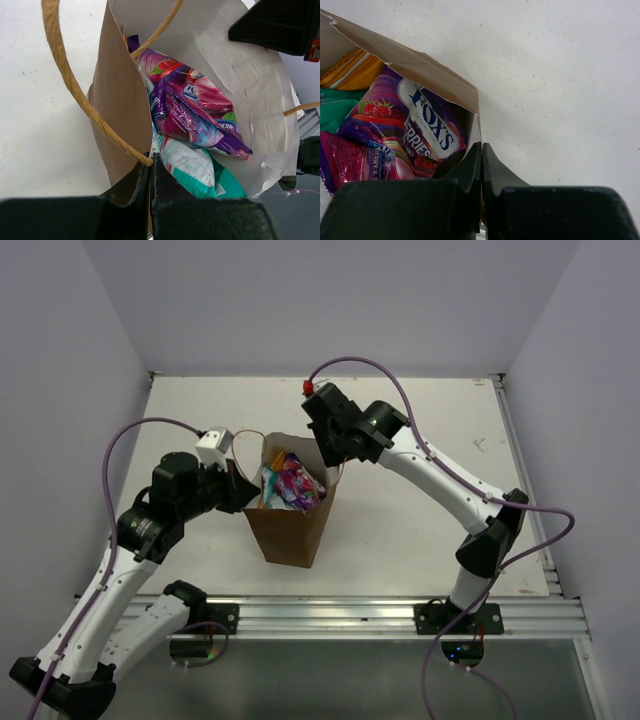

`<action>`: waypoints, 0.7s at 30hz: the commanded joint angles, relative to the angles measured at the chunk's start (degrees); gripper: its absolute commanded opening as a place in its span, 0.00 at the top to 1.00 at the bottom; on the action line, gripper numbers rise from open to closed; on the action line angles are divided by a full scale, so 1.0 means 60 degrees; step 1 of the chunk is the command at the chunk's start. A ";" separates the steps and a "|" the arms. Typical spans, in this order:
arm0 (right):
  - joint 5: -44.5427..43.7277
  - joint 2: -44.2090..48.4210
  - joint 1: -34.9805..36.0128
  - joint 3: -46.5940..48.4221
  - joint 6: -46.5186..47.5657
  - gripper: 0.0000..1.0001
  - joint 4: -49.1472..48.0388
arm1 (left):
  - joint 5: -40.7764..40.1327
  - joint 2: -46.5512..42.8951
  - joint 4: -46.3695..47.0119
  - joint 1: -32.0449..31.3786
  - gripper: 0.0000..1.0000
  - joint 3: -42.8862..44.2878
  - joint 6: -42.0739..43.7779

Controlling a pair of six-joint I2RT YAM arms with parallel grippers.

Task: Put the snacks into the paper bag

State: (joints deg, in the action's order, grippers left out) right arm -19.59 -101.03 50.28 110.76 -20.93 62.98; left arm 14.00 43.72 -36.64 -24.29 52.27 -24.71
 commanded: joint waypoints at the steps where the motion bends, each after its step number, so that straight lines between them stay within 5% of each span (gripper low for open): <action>1: -0.0045 -0.0255 -0.0309 0.0524 0.0426 1.00 -0.0419 | 0.0333 0.0256 0.0598 -0.0082 1.00 0.0062 -0.0495; 21: 0.0263 -0.0944 -0.0998 0.0891 0.0880 1.00 -0.0931 | -0.0531 0.0681 0.1975 -0.0214 1.00 -0.0215 -0.1141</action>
State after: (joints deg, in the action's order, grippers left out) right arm -18.26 -105.54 44.95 115.39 -16.95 60.84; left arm 10.81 47.79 -29.45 -24.91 51.70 -30.52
